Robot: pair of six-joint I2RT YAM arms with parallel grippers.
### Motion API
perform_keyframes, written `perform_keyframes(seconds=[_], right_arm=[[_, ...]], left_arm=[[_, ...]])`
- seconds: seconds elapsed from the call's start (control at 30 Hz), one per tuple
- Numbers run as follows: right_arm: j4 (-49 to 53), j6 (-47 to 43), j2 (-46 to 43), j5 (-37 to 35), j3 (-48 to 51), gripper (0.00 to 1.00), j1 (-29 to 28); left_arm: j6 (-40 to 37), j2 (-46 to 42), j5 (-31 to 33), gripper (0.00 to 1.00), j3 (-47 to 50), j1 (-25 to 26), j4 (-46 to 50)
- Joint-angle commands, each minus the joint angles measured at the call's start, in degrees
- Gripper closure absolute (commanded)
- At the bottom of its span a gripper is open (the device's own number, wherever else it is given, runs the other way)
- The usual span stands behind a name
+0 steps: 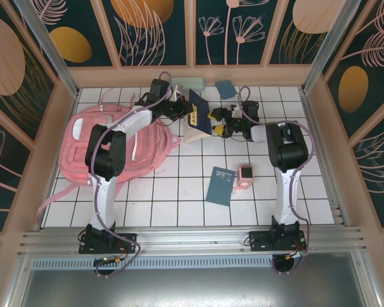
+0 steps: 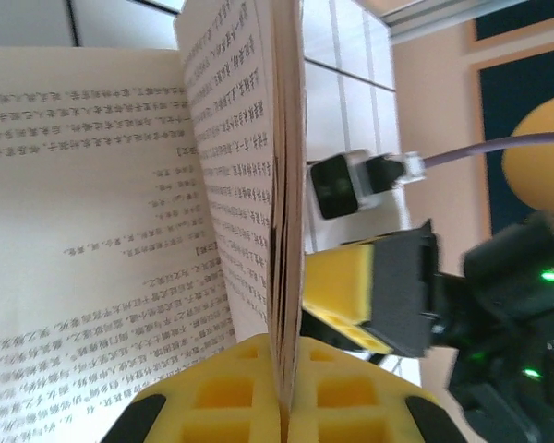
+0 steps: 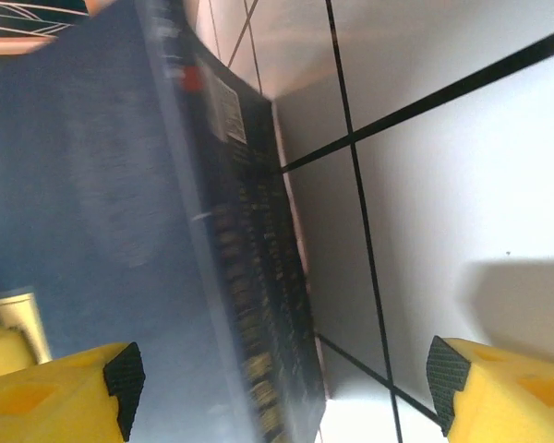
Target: Pack books, pencil case, and school supplies into a backpack
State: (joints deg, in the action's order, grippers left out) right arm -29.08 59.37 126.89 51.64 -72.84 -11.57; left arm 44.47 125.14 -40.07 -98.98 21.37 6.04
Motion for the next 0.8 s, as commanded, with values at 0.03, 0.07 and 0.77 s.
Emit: perform_keyframes(seconds=[0.03,0.07,0.77], right_arm=[[-12.2,7.7,1.1,5.2,3.0,0.17,-0.3],[-15.7,9.6,1.3,6.1,3.6,0.15,-0.4],[-52.7,33.7,2.6,8.5,7.7,0.67,-2.1]], left_arm=[[2.2,-5.3,-4.6,1.00,2.6,0.0,-6.3],[2.4,-5.6,-4.9,1.00,3.0,0.0,-6.7],[-4.3,-8.4,-2.6,0.98,7.0,0.9,0.5]])
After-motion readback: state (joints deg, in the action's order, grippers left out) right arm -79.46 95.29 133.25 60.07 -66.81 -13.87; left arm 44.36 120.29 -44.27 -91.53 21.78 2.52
